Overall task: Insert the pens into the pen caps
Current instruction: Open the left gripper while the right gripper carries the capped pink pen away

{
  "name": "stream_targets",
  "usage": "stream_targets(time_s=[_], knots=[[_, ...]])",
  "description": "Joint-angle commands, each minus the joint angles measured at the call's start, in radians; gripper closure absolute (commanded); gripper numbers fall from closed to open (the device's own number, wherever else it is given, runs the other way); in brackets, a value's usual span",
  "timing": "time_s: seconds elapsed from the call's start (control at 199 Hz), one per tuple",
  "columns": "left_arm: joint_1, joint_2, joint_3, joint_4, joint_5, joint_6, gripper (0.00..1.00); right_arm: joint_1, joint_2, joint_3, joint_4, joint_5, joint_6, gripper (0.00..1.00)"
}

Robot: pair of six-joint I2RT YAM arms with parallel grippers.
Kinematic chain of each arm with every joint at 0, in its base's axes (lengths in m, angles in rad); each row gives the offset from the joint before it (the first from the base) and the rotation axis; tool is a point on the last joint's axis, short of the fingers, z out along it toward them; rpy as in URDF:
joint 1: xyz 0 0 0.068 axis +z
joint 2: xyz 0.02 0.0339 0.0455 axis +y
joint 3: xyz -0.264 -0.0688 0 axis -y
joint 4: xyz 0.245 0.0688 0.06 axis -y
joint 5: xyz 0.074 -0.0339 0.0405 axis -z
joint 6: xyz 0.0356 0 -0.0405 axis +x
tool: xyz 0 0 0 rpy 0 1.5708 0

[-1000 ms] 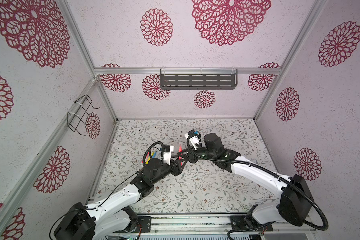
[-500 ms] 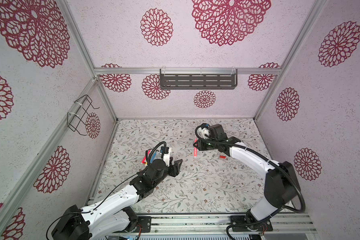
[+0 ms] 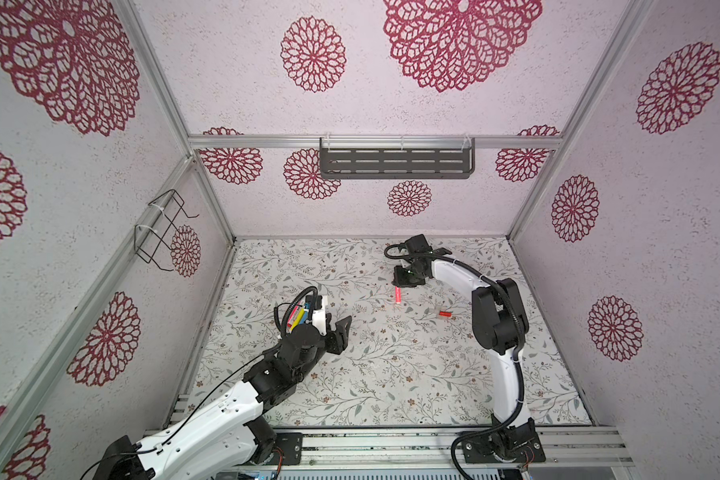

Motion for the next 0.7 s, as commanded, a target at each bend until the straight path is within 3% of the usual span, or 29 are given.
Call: stream_targets(time_s=[0.0, 0.482, 0.567, 0.692], knots=[[-0.007, -0.022, -0.019, -0.023, -0.032, -0.016, 0.37, -0.021, 0.022, 0.081, -0.073, 0.032, -0.045, 0.96], [-0.007, -0.050, -0.021, -0.035, -0.052, -0.017, 0.37, -0.070, 0.216, 0.356, -0.109, 0.034, -0.020, 0.91], [-0.008, -0.061, -0.022, -0.043, -0.055, -0.018, 0.37, -0.072, 0.236, 0.388, -0.116, 0.031, -0.014, 0.85], [-0.007, -0.078, -0.027, -0.052, -0.060, -0.022, 0.37, -0.071, 0.236, 0.391, -0.109, 0.038, 0.004, 0.63]])
